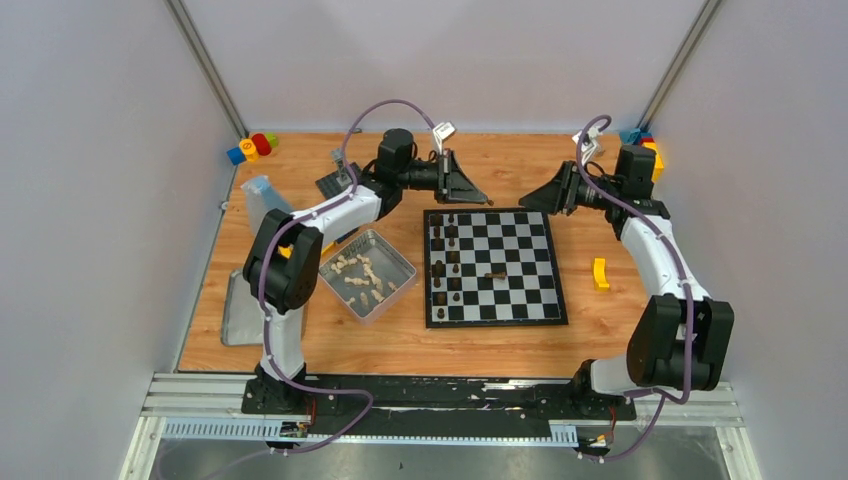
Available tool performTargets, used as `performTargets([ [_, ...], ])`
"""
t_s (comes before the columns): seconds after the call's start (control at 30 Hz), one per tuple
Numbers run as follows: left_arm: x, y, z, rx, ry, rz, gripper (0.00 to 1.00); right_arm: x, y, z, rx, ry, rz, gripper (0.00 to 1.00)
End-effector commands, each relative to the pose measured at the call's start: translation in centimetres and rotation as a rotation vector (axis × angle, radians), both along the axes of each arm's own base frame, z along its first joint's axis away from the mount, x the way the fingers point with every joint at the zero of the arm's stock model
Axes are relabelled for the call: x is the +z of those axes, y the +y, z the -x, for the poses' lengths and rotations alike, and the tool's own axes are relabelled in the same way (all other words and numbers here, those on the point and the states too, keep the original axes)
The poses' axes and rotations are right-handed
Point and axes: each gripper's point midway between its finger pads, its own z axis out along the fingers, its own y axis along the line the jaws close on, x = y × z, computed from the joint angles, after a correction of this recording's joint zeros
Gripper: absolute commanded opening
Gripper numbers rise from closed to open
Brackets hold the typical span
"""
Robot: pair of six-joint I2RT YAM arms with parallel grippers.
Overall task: Set up the chess pieces on the board
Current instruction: Place the chess piece on the chessboard.
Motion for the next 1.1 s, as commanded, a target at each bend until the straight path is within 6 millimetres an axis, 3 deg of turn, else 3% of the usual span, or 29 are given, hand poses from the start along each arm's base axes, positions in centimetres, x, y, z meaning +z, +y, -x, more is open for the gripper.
performTargets([
  [0.0, 3.1, 0.9, -1.7, 0.064, 0.082, 0.1, 0.0, 3.0, 2.0, -1.8, -0.017, -0.086, -0.01, 0.49],
  [0.2, 3.2, 1.2, -2.3, 0.095, 0.164, 0.136, 0.0, 3.1, 3.4, -2.9, 0.0, -0.073, -0.02, 0.49],
  [0.23, 3.2, 1.2, -2.2, 0.098, 0.175, 0.138, 0.0, 2.9, 4.5, -2.6, 0.029, -0.065, -0.022, 0.49],
  [0.4, 3.0, 1.3, -2.2, 0.115, 0.216, 0.152, 0.0, 2.5, 6.2, -2.7, 0.071, -0.04, -0.038, 0.48],
  [0.83, 2.9, 1.5, -2.3, 0.13, 0.227, 0.156, 0.0, 2.9, 7.4, -2.3, 0.148, -0.021, -0.086, 0.38],
  [1.07, 2.7, 1.4, -2.3, 0.134, 0.235, 0.157, 0.0, 2.8, 7.8, -2.5, 0.171, -0.006, -0.1, 0.37],
])
